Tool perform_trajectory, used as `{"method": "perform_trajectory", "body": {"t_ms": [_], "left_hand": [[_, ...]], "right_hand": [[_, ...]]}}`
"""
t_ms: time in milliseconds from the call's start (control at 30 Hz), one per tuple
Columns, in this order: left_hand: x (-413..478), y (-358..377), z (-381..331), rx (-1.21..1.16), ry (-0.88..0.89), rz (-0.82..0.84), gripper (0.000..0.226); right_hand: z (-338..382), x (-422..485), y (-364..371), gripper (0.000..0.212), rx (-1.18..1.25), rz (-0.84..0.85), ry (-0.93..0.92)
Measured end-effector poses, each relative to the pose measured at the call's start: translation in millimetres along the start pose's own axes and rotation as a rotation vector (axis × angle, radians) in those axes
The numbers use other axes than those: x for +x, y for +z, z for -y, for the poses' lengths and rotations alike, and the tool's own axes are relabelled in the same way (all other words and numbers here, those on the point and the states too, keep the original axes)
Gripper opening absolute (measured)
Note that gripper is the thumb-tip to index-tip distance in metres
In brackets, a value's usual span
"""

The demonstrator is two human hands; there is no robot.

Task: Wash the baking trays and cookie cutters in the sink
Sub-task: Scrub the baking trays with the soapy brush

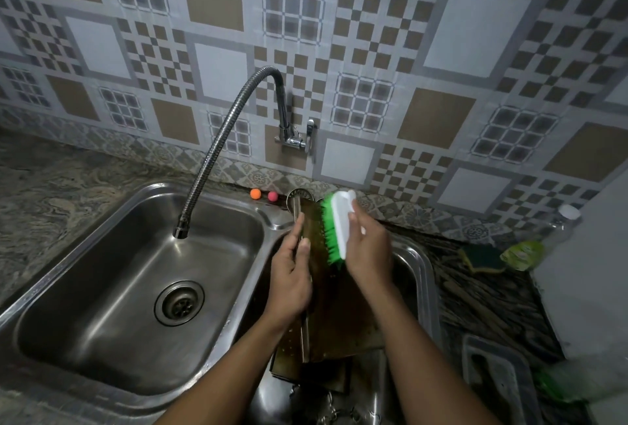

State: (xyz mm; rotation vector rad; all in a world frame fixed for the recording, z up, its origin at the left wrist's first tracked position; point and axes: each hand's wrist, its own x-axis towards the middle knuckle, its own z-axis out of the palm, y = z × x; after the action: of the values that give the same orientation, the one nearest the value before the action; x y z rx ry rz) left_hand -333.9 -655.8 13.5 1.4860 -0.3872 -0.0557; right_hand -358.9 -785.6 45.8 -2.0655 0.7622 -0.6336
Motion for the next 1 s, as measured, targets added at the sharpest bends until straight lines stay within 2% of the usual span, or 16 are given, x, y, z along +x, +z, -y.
{"method": "perform_trajectory", "body": {"t_ms": [100, 233, 300, 400, 500, 567, 667, 833, 1000], "left_hand": [[9, 5, -5, -0.108, -0.033, -0.063, 0.041], [26, 6, -10, -0.146, -0.038, -0.196, 0.040], [28, 0, -8, -0.148, -0.032, -0.225, 0.042], [24, -4, -7, -0.140, -0.036, -0.227, 0.045], [22, -4, -5, -0.130, -0.009, -0.198, 0.045], [21, -2, -5, -0.117, -0.005, -0.188, 0.044], [22, 6, -2, -0.106, -0.032, -0.188, 0.044], [26, 8, -5, -0.151, -0.036, -0.277, 0.042], [23, 0, -6, -0.147, -0.015, -0.297, 0.042]], "right_hand": [[18, -23, 11, 0.039, 0.023, 0.001, -0.147], [0, -49, 1, 0.038, 0.039, -0.012, -0.309], [-19, -57, -5, 0.037, 0.034, -0.027, -0.304], [-46, -46, -13, 0.037, -0.005, -0.067, -0.186], [-44, -32, -13, 0.037, 0.007, -0.084, -0.139], [-25, -34, -5, 0.038, 0.031, -0.064, -0.147], [-3, -52, 4, 0.038, 0.070, -0.048, -0.254], [-22, -82, 1, 0.039, 0.121, -0.035, -0.349], [-72, -74, -15, 0.039, 0.066, -0.064, -0.219]]}}
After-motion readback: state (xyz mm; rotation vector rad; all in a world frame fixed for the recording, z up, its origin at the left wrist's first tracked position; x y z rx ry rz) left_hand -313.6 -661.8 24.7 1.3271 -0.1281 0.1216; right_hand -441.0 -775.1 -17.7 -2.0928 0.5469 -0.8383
